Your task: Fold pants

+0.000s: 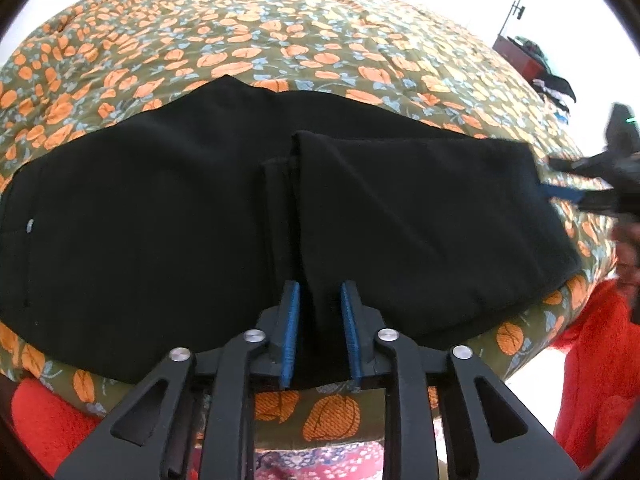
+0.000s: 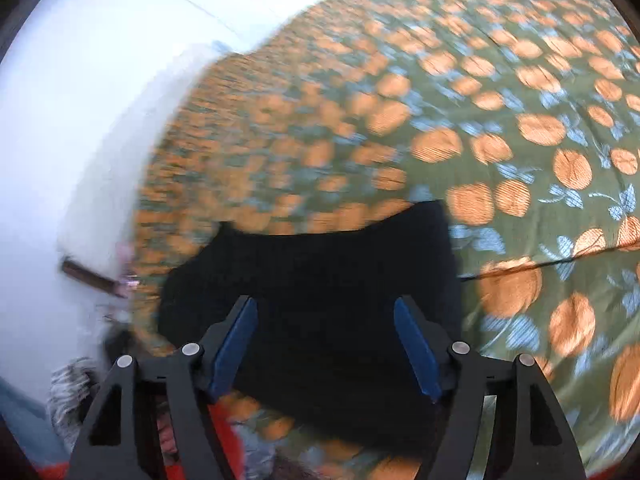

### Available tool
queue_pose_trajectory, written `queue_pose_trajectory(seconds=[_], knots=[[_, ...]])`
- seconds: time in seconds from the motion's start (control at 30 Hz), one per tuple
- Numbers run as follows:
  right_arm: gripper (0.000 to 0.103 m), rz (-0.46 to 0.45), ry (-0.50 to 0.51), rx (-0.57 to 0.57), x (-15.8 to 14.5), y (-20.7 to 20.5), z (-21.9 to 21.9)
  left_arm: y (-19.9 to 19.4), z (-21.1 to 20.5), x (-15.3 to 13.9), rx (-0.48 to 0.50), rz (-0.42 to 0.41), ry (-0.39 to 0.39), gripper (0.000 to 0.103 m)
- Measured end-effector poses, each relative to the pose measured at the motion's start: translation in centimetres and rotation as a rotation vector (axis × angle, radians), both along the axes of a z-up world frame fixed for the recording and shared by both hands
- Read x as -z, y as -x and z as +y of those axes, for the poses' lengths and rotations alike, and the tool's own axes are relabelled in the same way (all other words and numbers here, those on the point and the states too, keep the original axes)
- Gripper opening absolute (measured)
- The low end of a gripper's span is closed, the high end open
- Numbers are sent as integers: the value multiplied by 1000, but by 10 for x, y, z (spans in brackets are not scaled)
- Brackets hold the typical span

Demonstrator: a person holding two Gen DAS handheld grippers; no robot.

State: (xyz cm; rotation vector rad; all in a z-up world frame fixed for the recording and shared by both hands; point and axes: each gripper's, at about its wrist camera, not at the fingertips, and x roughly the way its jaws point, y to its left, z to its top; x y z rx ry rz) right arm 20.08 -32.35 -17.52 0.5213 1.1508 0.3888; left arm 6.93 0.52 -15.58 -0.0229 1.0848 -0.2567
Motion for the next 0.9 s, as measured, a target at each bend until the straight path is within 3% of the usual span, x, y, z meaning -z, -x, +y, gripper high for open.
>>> queue_pose_trajectory(seconds=[0.07, 0.2, 0.27, 0.37, 0.5, 0.57, 0.9], knots=[[67, 34, 31, 19, 14, -3, -1, 4, 2, -3, -8, -13, -16, 51], [70, -123, 53, 16, -31, 23, 4, 11, 14, -15, -26, -45, 45, 69], [78, -217, 77, -8, -52, 45, 10, 10, 22, -21, -48, -61, 79, 74], [91, -304, 133, -43, -61, 71, 28, 7, 31, -23, -81, -63, 104, 75], [90, -255, 253, -70, -29, 85, 39, 7, 47, -26, -135, -68, 121, 75], [90, -235, 257, -73, -21, 88, 39, 8, 56, -28, -164, -79, 121, 75], [90, -309, 298, -103, -32, 83, 65, 23, 121, -30, -358, -102, 177, 75]])
